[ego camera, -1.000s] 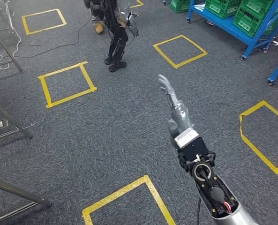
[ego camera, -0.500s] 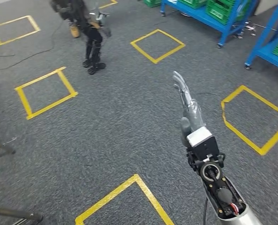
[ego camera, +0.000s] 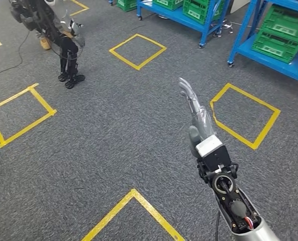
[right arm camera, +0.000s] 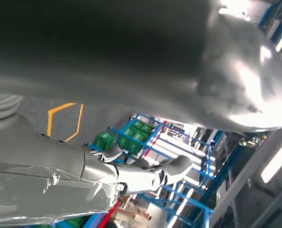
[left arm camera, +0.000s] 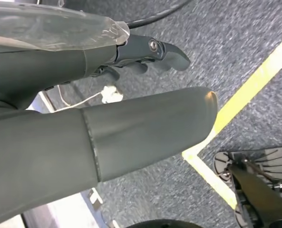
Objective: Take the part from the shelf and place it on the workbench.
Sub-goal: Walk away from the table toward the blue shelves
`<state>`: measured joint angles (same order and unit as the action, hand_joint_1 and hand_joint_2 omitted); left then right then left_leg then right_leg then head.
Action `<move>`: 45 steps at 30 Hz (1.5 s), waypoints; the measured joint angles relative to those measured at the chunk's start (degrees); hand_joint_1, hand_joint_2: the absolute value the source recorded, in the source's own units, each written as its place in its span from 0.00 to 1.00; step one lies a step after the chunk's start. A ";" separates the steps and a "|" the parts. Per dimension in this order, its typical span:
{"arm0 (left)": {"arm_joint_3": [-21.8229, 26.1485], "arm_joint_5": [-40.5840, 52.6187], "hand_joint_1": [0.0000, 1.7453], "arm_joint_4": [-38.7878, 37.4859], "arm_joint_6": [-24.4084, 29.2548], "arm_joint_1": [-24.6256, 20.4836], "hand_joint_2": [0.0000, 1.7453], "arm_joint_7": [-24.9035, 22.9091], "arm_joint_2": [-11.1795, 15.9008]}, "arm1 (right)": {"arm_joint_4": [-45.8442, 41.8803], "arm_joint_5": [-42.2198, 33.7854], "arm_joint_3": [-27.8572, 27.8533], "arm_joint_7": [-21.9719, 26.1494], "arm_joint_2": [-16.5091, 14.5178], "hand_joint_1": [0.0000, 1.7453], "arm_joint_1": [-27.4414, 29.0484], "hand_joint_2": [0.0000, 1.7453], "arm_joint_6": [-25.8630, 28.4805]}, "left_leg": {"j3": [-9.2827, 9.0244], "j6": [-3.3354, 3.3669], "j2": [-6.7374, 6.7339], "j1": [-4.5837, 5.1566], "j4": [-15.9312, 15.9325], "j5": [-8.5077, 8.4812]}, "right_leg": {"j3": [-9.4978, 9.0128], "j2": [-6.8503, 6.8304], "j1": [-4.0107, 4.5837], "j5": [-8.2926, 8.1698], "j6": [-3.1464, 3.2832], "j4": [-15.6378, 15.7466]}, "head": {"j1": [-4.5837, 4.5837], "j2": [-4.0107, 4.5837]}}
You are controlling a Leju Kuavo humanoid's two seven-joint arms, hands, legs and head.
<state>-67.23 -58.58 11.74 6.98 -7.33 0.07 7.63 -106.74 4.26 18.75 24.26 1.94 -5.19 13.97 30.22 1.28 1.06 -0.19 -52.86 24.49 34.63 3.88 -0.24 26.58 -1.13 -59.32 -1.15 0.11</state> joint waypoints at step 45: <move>-0.28 -1.52 0.00 0.00 1.34 0.11 0.00 -0.74 -2.78 | 4.32 -1.91 -3.11 -4.74 2.67 0.00 0.24 0.00 0.62 | 0.49 -2.47 -5.68 -0.12 -3.65 3.12 | -2.36 -4.74 -0.78 -1.29 0.74 3.02 | -0.86 0.00</move>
<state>-67.52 -60.11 11.74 8.32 -7.22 -0.68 4.85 -102.42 2.35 15.63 19.52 4.61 -4.96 14.59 30.71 -1.19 -4.62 -0.31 -56.51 27.61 32.27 -0.86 -1.02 25.29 -0.40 -56.30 -2.01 0.11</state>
